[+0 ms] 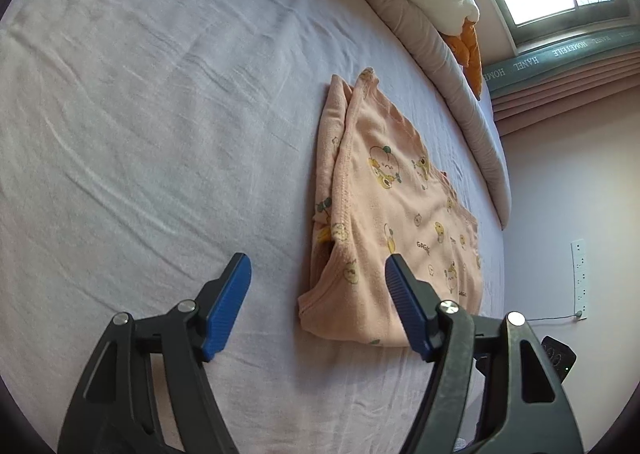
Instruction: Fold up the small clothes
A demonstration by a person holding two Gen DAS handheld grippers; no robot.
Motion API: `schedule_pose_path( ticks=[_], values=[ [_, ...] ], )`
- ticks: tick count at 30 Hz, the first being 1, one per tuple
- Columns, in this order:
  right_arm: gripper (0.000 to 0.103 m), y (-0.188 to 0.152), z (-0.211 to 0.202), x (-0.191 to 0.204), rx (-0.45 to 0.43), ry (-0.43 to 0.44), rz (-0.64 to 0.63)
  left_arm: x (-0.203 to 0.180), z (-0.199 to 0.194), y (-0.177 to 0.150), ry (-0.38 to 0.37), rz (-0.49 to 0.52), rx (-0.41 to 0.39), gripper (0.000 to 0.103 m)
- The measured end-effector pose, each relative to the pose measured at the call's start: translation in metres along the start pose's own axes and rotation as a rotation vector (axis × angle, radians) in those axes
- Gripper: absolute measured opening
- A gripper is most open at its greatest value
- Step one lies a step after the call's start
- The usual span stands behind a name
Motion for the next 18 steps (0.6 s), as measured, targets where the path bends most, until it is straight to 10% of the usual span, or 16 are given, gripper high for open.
schedule_pose_path(
  ticks=[18],
  values=[
    [0.053,0.024,0.04,0.039,0.003,0.093,-0.016,-0.023,0.054,0.049,-0.134,0.036,0.055,0.072]
  ],
)
Point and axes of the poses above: each gripper's, at about its wrist camera, not at the fingertips, and z roughly the way its jaws point, x to its left, y to its top, the point moved 5 cm from there along z, roughly the way its jaws point, and after that the axes turned 6 degrees about z, right-handed, at the moved point
